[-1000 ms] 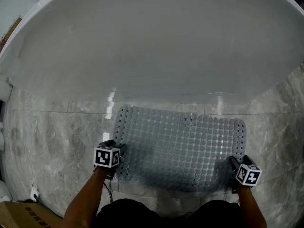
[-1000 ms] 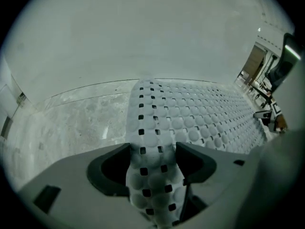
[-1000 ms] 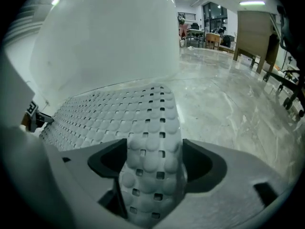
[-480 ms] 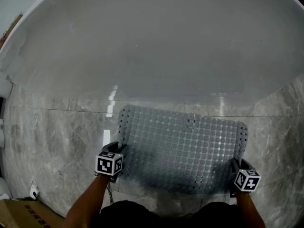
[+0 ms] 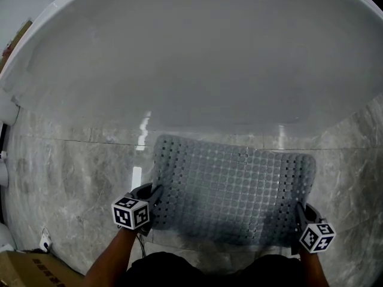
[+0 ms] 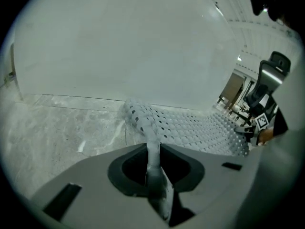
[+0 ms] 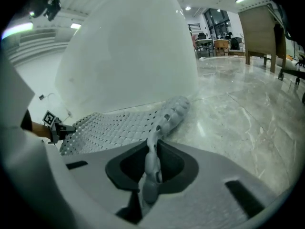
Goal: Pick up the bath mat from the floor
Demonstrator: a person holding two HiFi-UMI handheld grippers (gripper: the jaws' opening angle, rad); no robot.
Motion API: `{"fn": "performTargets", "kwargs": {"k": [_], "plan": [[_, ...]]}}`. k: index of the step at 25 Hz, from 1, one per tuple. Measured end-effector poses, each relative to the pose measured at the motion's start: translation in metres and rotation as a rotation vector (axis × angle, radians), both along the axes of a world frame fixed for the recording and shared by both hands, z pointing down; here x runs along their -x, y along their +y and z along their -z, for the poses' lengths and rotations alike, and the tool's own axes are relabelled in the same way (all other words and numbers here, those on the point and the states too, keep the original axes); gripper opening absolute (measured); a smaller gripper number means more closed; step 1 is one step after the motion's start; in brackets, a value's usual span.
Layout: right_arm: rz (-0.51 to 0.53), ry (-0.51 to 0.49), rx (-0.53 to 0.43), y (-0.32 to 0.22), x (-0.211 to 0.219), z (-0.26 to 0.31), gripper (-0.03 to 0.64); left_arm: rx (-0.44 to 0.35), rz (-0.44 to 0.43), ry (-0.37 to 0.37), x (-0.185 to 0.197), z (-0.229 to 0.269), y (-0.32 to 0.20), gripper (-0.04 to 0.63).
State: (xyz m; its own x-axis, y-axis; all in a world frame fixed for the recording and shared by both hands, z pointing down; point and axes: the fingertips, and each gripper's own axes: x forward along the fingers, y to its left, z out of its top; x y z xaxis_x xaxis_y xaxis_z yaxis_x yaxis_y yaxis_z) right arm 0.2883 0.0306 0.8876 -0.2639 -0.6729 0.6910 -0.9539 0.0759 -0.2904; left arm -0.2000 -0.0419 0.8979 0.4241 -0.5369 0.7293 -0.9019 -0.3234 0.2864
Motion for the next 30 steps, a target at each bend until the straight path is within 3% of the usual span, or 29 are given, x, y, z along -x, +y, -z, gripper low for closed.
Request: {"fn": "performTargets", "kwargs": {"k": [8,19,30], "plan": [[0.063,-0.108,-0.119,-0.007,0.020,0.066,0.046,-0.094,0.028,0.101,-0.008,0.049,0.011,0.066],[0.136,-0.164,-0.156,-0.013,0.056,0.147,0.043,-0.173,-0.025,0.086,-0.036,0.136,0.027,0.057],[0.129,-0.168,-0.222,-0.033,0.061,0.308,0.043,-0.262,0.098,0.131,-0.015,0.305,0.027,0.054]]}}
